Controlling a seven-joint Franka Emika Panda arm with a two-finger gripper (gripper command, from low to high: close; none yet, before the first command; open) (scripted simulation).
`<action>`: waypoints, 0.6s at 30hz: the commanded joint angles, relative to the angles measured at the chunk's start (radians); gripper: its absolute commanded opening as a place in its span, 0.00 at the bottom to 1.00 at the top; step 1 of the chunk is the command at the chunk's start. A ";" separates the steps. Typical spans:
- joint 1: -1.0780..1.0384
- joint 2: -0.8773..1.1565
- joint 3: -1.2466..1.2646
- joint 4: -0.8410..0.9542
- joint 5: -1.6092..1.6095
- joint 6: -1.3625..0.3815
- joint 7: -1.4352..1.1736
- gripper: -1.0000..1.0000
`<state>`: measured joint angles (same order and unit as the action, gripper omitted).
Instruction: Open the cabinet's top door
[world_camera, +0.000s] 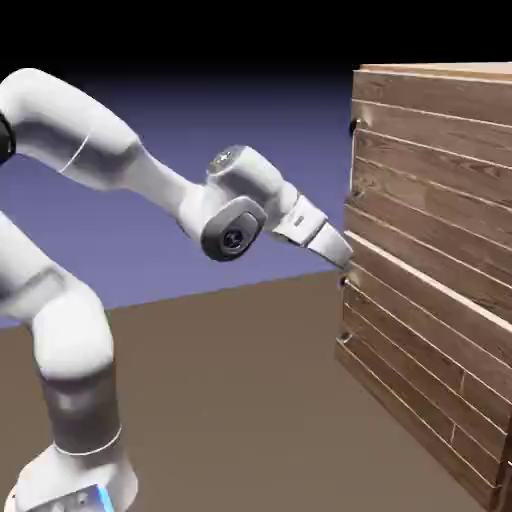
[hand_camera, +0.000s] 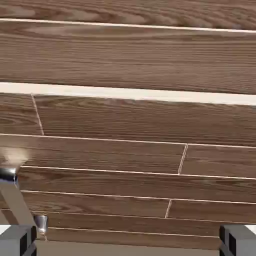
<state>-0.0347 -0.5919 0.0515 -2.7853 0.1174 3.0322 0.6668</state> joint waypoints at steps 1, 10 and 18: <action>-0.017 -0.008 0.019 0.009 0.044 -0.002 -0.028 1.00; -0.173 -0.081 0.191 0.092 0.435 -0.018 -0.275 1.00; -0.312 -0.146 0.344 0.165 0.783 -0.032 -0.495 1.00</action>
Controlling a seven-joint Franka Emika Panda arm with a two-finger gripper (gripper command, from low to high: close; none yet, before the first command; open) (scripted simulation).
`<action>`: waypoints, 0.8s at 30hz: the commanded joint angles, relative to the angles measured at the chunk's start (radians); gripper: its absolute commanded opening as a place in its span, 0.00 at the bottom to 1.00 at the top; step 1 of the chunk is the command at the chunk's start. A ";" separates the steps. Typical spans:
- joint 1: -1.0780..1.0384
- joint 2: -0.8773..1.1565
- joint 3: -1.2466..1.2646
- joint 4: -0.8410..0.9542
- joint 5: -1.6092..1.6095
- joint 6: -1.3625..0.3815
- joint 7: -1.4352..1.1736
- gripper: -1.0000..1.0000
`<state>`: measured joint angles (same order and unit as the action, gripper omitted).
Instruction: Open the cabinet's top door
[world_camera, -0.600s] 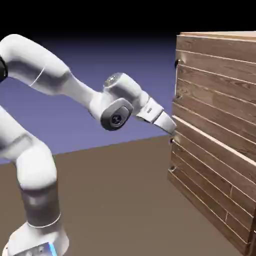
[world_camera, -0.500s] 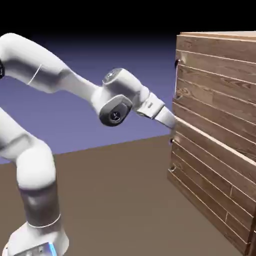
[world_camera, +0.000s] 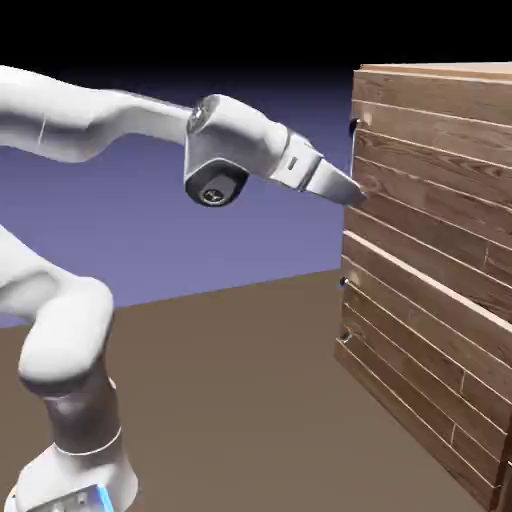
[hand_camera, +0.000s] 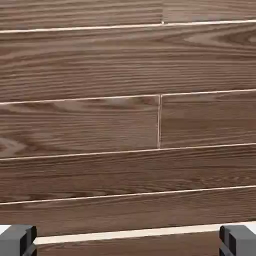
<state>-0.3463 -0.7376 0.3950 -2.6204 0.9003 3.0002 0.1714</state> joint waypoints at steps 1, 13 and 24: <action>-0.017 -0.008 0.019 0.009 0.044 -0.002 -0.028 1.00; -0.225 -0.105 0.248 0.119 0.566 -0.023 -0.358 1.00; -0.416 -0.194 0.458 0.220 1.044 -0.043 -0.661 1.00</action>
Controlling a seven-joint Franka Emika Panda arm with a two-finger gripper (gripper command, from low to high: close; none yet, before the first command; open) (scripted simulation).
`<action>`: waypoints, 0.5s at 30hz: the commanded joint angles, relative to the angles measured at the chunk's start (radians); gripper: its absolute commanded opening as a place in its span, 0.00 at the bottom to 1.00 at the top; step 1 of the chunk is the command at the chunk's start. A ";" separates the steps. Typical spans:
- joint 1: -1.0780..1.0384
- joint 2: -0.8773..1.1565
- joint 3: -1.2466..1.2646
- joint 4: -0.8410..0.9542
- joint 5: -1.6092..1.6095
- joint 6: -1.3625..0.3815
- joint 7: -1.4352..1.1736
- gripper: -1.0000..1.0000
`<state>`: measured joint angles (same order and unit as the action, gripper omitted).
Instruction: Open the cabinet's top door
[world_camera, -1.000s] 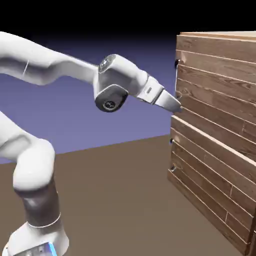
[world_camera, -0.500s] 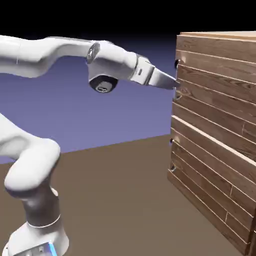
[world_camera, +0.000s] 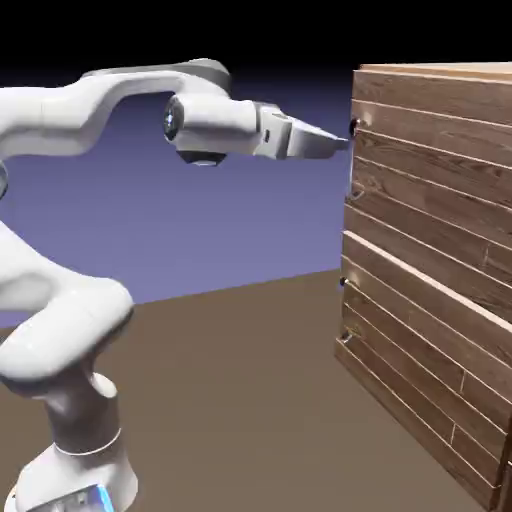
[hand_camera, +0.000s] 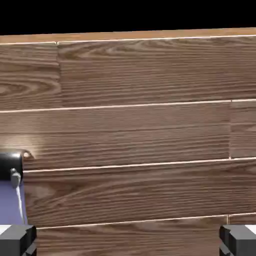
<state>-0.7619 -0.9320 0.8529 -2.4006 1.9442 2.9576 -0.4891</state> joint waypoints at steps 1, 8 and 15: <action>-0.017 -0.008 0.019 0.009 0.044 -0.002 -0.028 1.00; -0.139 -0.065 0.153 0.073 0.348 -0.014 -0.220 1.00; -0.260 -0.121 0.286 0.137 0.653 -0.027 -0.413 1.00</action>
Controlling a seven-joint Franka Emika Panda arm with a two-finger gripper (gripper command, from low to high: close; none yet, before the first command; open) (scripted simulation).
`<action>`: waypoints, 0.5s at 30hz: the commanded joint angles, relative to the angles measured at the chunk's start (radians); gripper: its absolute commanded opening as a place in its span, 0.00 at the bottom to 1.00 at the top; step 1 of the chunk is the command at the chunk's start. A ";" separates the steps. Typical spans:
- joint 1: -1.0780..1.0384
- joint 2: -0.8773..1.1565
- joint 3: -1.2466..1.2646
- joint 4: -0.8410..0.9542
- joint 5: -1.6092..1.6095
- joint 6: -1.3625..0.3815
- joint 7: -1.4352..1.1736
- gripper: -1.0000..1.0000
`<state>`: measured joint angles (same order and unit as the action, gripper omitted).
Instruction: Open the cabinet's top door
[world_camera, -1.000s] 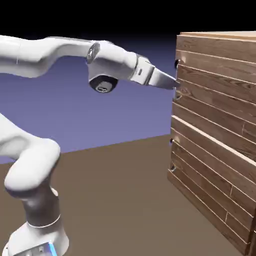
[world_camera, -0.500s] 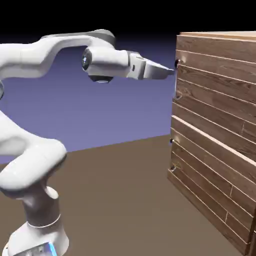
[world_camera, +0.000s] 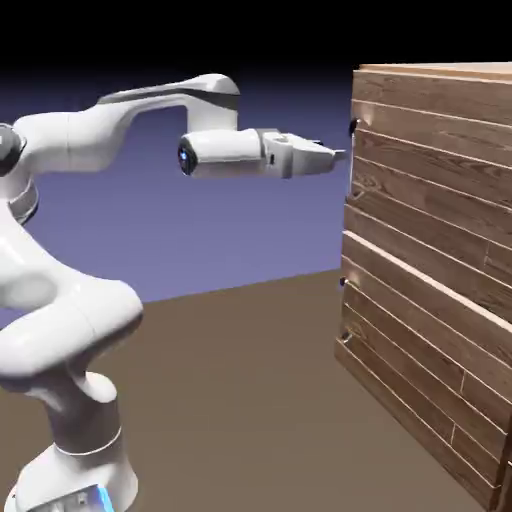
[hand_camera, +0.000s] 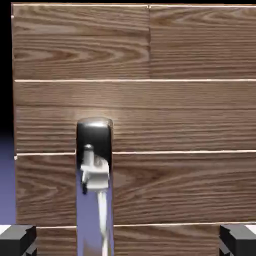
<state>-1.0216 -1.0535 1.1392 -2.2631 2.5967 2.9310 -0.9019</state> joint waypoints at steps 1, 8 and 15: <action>-0.017 -0.008 0.019 0.009 0.044 -0.002 -0.028 1.00; -0.181 0.007 0.115 0.130 0.107 -0.022 -0.055 1.00; -0.069 0.014 0.036 0.010 0.074 -0.122 -0.072 0.00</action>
<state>-1.0911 -1.0396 1.1746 -2.2529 2.6711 2.8079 -0.9738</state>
